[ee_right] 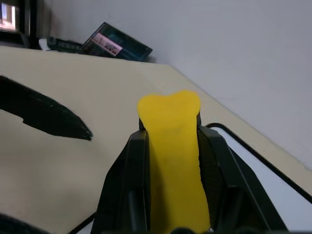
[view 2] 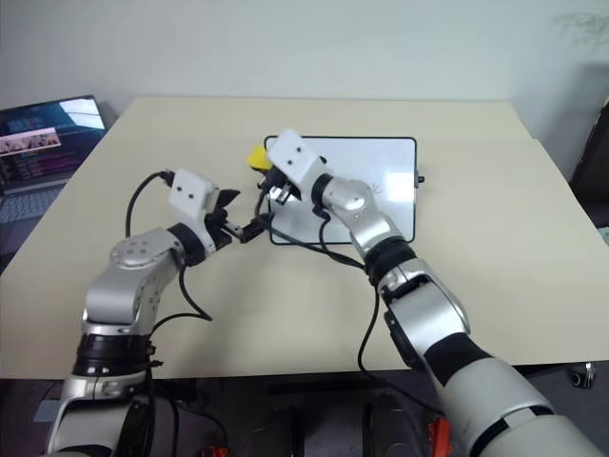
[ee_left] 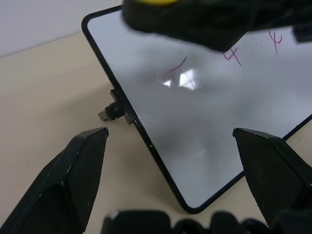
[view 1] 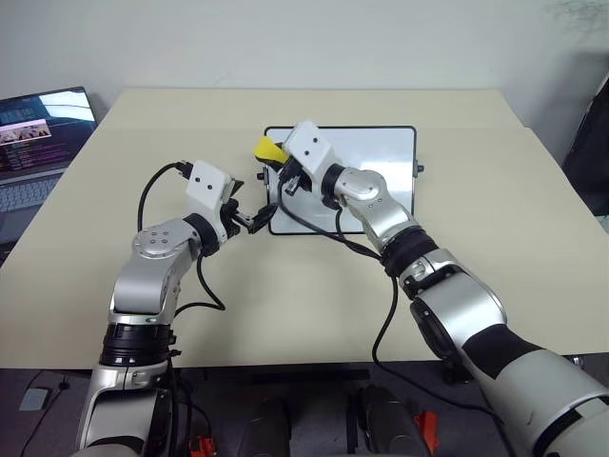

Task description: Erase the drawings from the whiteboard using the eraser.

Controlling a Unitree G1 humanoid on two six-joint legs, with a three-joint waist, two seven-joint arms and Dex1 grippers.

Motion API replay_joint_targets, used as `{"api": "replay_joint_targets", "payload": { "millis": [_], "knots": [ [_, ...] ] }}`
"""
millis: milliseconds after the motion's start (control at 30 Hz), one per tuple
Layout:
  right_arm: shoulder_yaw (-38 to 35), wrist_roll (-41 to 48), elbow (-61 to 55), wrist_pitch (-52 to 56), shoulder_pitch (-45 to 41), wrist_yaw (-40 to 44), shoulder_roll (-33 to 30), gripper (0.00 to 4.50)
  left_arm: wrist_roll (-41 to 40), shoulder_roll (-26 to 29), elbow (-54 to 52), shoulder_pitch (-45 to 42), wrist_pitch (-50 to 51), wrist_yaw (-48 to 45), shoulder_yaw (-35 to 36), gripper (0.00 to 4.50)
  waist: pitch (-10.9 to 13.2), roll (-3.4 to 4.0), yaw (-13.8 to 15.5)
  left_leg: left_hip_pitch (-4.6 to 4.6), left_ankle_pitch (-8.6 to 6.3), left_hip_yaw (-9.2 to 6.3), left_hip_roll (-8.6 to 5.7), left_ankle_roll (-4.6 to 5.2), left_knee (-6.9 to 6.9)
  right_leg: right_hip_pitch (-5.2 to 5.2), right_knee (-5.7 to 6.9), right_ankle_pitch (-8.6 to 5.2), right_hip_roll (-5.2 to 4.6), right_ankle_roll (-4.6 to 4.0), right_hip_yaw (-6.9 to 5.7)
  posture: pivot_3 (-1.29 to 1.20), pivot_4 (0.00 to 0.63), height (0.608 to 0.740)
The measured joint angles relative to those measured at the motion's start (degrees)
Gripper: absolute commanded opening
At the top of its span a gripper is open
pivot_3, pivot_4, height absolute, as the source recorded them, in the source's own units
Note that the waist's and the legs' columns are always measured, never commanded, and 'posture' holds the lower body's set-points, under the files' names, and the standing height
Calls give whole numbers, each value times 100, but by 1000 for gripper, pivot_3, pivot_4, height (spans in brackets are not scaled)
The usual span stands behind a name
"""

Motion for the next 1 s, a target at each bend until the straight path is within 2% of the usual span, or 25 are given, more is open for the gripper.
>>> {"api": "replay_joint_targets", "payload": {
  "millis": [167, 367, 633, 833, 1000],
  "knots": [
    [41, -315, 705, 16, -110, -446, -23, 996, -3, -69, -75, 24, 43, 93, -23, 4500, 0, -1, 4, 1, 0, -2, 0, 0, 0, 0, 1, 0, 0, -1, -1, 0, 150, 740],
    [-122, -454, 1027, 110, -265, -824, -66, 996, -14, -166, -234, 39, 138, 109, -159, 4500, 0, 0, -16, 2, 0, -2, 0, 0, -2, 0, 2, -1, 0, -2, -1, 0, 150, 740],
    [-268, -464, 1196, 177, -242, -800, 182, 995, -35, -199, -279, 39, 190, 189, -183, 4500, 0, 0, -71, 2, 0, -4, 0, 0, -3, 0, 3, -1, 1, -1, -1, 0, 150, 740],
    [-170, -658, 1208, 283, -1, -201, 376, 995, -44, -198, -366, 43, 271, 201, -183, 4500, 0, 0, -113, 6, 0, -5, 0, 0, -1, 2, 9, -1, 1, -1, -2, 0, 150, 740],
    [-175, -682, 1201, 363, -3, -484, 365, 994, -56, -198, -431, 48, 280, 202, -183, 4500, 0, -1, -98, 11, 1, -14, -1, -1, 1, 12, 13, -3, 1, 5, -11, 0, 150, 740]
  ]
}}
